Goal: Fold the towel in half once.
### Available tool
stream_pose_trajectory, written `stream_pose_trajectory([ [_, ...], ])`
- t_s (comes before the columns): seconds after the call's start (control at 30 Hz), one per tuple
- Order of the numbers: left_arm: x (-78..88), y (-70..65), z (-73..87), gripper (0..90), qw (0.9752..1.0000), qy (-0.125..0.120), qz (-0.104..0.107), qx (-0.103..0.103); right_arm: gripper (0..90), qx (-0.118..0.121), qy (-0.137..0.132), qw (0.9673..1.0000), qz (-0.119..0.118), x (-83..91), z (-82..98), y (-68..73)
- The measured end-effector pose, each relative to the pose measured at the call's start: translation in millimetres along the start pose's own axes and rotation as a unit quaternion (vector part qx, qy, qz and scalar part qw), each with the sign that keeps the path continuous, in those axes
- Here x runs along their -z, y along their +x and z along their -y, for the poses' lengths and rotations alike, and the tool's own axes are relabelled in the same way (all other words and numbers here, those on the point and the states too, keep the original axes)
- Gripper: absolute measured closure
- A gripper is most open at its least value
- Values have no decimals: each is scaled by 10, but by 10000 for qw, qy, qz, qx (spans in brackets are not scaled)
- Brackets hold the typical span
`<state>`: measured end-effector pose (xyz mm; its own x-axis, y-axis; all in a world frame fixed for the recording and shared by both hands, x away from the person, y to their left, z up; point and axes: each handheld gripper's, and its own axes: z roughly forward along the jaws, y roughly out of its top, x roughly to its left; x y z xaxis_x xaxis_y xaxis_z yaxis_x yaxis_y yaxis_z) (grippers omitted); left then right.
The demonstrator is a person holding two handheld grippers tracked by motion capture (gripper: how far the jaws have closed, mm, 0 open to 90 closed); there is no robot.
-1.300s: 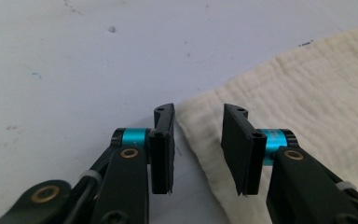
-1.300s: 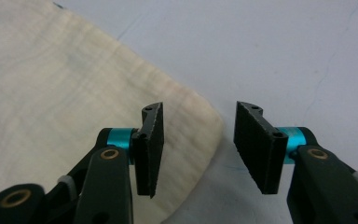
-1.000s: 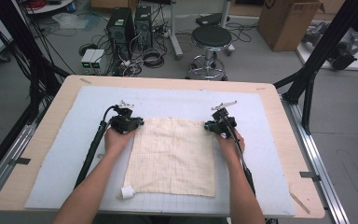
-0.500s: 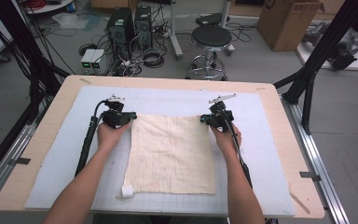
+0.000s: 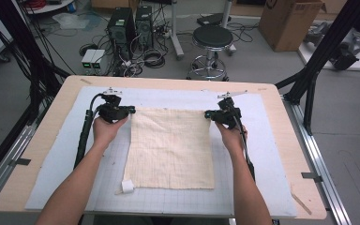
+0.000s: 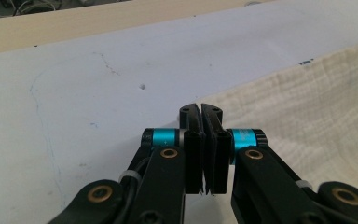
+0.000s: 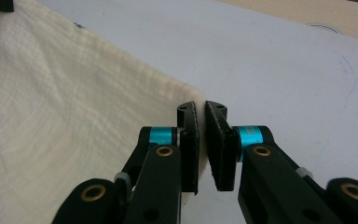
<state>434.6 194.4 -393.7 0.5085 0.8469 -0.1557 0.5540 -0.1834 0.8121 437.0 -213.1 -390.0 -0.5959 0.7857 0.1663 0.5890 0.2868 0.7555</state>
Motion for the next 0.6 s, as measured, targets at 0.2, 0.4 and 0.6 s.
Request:
stream_pose_trajectory([
  [0.2,112,-35,50,872,9998,-103,154,-1,838,-5,-83,9991,-407,108,30,-25],
  [0.4,259,-79,145,873,9988,-268,407,4,839,-7,-189,9972,-721,240,136,4],
  [0.6,348,-116,263,872,9982,-228,536,-109,839,150,-168,9958,-891,336,206,71],
])
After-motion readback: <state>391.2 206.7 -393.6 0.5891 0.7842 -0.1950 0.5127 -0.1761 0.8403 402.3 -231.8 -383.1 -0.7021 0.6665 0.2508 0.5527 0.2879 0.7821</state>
